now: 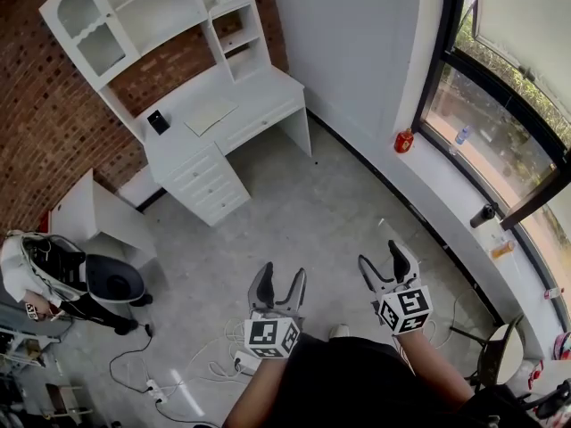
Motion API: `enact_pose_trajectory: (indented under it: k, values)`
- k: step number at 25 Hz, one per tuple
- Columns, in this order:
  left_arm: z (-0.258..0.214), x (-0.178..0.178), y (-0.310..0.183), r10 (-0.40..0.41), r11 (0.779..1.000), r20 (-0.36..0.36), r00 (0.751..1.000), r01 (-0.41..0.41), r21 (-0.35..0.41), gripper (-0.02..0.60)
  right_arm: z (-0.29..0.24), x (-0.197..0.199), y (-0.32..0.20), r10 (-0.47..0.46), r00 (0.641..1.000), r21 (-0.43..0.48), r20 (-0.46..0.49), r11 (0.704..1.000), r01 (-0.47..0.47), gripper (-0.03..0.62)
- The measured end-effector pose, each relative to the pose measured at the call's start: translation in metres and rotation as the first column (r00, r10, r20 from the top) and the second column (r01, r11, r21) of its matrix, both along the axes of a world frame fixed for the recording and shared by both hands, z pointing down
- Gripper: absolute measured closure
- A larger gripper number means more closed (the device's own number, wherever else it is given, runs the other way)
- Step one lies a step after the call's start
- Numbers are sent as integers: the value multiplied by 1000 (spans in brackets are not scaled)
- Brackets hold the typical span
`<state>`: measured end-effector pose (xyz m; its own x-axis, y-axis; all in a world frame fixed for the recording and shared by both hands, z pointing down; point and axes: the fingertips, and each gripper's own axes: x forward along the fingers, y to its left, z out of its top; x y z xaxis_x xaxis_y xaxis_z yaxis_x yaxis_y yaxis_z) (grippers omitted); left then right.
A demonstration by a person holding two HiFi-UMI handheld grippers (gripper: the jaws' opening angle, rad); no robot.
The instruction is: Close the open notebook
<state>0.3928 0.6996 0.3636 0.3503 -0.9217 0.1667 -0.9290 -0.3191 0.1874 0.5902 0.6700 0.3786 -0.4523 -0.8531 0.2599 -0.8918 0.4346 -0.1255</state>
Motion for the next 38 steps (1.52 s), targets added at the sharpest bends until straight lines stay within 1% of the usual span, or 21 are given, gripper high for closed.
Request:
enact_pose_trajectory:
  k: [2,6,8,10,11,13,15,19,21,24,26,29,32,36,38]
  values:
    - [1,-3,2,-18,1000,13,1000,18,3,291,1,3,0,-3,1000,-5,-3,1000,3,269]
    - [9,-5,9,-50,999,0,999,50,-8,288,11,9,5,-13,1000,-23,9,1000,13,269]
    - [16,-6,11,-68,997,7,998,68,-30,288,16,12,9,-17,1000,-32,20,999,17,270]
    - [23,-10,11,-88,994,19,996,89,-58,288,24,11,9,-39,999,-48,18,998,40,278]
    - [25,-12,10,-99,993,24,995,101,-64,288,30,8,8,-58,998,-63,16,996,59,298]
    - [25,-18,9,-117,991,33,993,119,-69,288,41,3,6,-87,996,-93,11,992,87,298]
    - [25,-23,8,-127,989,38,991,129,-71,288,47,-1,4,-98,995,-104,10,990,99,298]
    - [32,-32,-12,-136,988,34,990,138,-74,288,56,-8,-20,-99,995,-111,6,989,99,298]
    - [37,-37,-25,-131,988,35,991,133,-76,288,58,-11,-36,-77,997,-112,2,991,77,296]
    - [41,-44,-56,-124,989,27,992,126,-78,288,55,-12,-65,-39,999,-101,-14,994,37,284]
    - [41,-51,-83,-122,990,13,993,122,-75,288,55,-15,-89,-32,999,-106,-19,994,30,284]
    - [34,-65,-128,-108,993,10,994,109,-55,288,52,-25,-130,-18,999,-112,-27,994,15,284]
    - [30,-86,-179,-105,994,15,994,106,-36,288,51,-45,-174,-27,998,-114,-54,993,20,284]
    - [36,-121,-239,-112,992,6,994,112,-65,288,55,-79,-231,-31,997,-146,-67,989,21,284]
    - [38,-139,-267,-108,991,-2,994,108,-73,288,53,-96,-262,-26,997,-147,-68,989,16,284]
